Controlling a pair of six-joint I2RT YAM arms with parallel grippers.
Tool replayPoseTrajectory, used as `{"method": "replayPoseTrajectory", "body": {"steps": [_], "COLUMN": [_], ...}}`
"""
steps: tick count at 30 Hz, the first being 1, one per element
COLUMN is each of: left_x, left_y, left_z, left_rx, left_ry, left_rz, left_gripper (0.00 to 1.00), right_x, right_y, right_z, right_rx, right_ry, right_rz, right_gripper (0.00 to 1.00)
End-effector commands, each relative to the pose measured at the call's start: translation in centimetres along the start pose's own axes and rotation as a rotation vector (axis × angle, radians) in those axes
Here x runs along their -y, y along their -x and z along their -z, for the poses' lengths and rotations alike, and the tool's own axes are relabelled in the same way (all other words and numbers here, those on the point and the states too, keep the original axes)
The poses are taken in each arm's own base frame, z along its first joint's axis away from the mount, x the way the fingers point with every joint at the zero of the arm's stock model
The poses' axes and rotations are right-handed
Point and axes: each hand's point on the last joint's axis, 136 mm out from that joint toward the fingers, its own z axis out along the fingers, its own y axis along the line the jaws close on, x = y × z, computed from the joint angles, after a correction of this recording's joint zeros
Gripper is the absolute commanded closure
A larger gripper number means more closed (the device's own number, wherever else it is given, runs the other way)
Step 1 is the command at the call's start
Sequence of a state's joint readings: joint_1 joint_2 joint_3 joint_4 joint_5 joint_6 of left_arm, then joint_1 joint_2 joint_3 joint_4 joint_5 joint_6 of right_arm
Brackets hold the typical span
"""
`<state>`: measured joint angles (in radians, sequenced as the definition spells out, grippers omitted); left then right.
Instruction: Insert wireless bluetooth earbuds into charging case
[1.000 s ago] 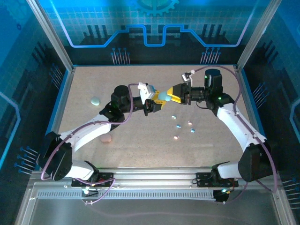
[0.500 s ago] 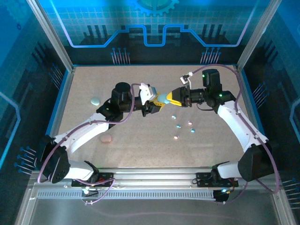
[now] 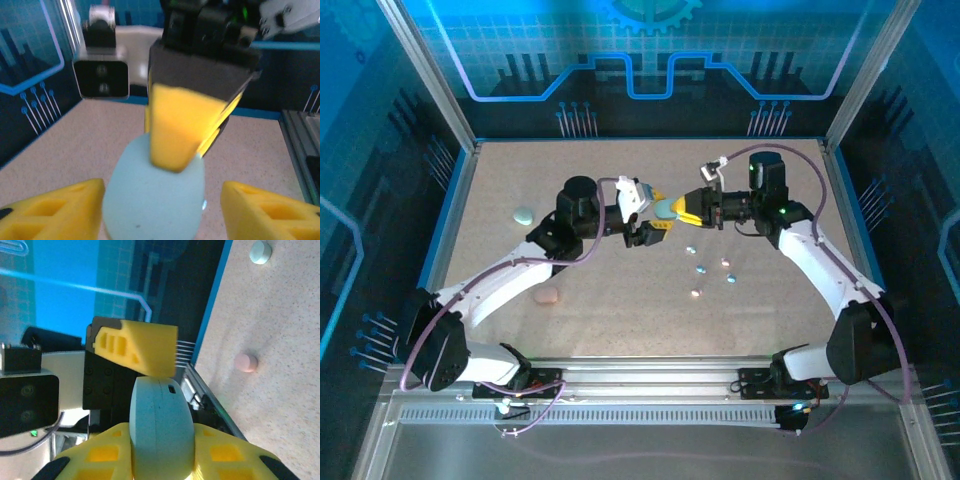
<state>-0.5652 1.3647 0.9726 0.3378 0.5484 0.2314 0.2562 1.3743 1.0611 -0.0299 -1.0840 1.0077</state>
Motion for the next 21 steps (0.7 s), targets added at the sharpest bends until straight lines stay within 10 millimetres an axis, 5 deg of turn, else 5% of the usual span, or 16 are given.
{"method": "replayPoseTrajectory", "body": {"steps": [1, 10, 21], "left_x": [-0.3, -1.1, -1.9], "left_y": [2.0, 2.2, 3.8], "left_z": [1.1, 1.4, 0.8], "left_rx": [0.137, 0.258, 0.334], "left_ry": [0.002, 0.007, 0.004], "left_rz": [-0.007, 0.001, 0.019], "left_gripper": [0.34, 0.35, 0.29], "right_x": [-2.7, -3.7, -4.6], "right_y": [1.5, 2.9, 2.3], "right_z": [1.0, 1.4, 0.3], "right_rx": [0.053, 0.107, 0.062], "right_ry": [0.11, 0.202, 0.205], "right_rz": [0.018, -0.037, -0.026], "right_gripper": [0.87, 0.86, 0.84]}}
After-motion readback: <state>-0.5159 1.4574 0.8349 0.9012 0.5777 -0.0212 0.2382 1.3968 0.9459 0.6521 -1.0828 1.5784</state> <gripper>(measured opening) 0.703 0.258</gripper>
